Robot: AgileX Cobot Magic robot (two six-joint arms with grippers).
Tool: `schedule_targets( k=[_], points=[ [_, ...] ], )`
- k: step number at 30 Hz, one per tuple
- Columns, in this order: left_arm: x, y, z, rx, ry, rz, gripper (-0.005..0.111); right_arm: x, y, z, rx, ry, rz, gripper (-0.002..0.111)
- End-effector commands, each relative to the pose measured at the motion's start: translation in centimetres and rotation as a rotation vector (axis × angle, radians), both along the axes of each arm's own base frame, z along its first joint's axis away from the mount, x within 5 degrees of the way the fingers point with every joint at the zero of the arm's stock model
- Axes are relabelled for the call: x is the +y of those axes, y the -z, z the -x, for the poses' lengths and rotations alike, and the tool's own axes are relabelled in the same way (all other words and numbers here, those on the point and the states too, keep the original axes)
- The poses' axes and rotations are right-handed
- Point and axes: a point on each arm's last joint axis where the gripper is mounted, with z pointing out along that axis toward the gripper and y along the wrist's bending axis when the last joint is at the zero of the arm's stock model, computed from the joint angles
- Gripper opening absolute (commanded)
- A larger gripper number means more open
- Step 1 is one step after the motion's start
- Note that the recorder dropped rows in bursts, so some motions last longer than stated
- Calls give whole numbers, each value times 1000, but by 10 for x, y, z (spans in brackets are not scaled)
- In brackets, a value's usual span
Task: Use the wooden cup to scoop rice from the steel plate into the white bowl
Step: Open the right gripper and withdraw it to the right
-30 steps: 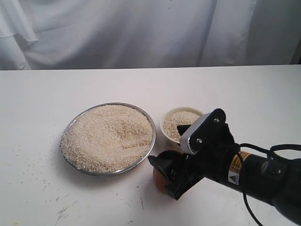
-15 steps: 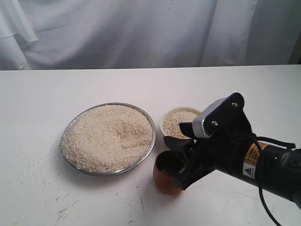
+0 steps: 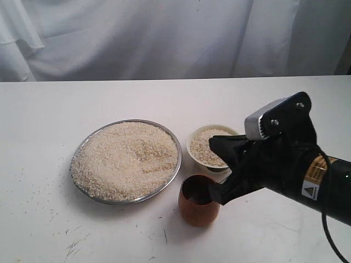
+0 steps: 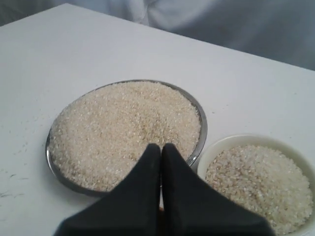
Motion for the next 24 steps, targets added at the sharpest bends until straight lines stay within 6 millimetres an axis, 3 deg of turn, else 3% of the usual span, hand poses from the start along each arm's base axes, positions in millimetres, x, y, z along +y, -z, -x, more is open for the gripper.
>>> schedule_targets(
  k=[1,24],
  points=[
    [0,1,0,-6,-2,1,0,-8,-14,-1,8,101,-82,0],
    [0,1,0,-6,-2,1,0,-15,-29,4,-16,119,-132,0]
  ],
)
